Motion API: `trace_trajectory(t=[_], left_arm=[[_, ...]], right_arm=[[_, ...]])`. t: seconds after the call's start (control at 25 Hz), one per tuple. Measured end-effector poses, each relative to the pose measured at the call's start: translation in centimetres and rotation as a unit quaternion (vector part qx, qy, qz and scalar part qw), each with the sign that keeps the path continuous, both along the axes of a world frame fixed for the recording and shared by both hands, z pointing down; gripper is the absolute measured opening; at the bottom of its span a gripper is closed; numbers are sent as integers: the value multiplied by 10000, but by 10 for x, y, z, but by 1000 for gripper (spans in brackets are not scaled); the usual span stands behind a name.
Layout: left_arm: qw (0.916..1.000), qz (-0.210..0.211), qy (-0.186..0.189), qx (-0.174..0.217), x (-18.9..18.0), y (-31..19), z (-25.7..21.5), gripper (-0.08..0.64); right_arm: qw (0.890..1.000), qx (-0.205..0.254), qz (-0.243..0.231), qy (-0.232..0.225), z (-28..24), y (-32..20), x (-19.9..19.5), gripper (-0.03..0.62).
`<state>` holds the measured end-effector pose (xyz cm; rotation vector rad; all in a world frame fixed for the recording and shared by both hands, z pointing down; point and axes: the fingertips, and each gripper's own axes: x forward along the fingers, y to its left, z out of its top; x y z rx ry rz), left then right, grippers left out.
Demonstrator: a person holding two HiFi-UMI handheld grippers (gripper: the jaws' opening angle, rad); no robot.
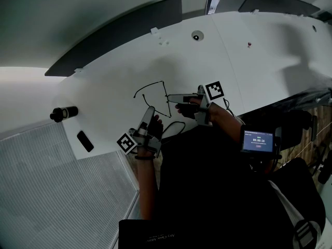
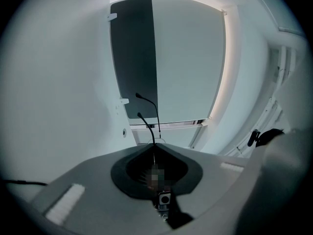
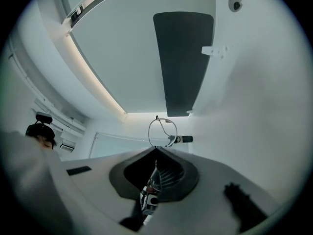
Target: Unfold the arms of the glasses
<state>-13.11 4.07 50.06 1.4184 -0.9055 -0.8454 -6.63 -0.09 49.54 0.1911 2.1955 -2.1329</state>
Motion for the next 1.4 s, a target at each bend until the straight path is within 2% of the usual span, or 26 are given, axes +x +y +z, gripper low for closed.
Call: trace_trajectory(t=[1.12, 1.4], left_arm=[[10000, -44, -6, 2, -2, 2, 2, 18], [10000, -34, -38, 3, -4, 3, 2, 15]], right_arm=[[9996, -84, 271, 65, 7, -10, 5, 10], [9988, -141, 467, 75, 9, -18, 11, 10]])
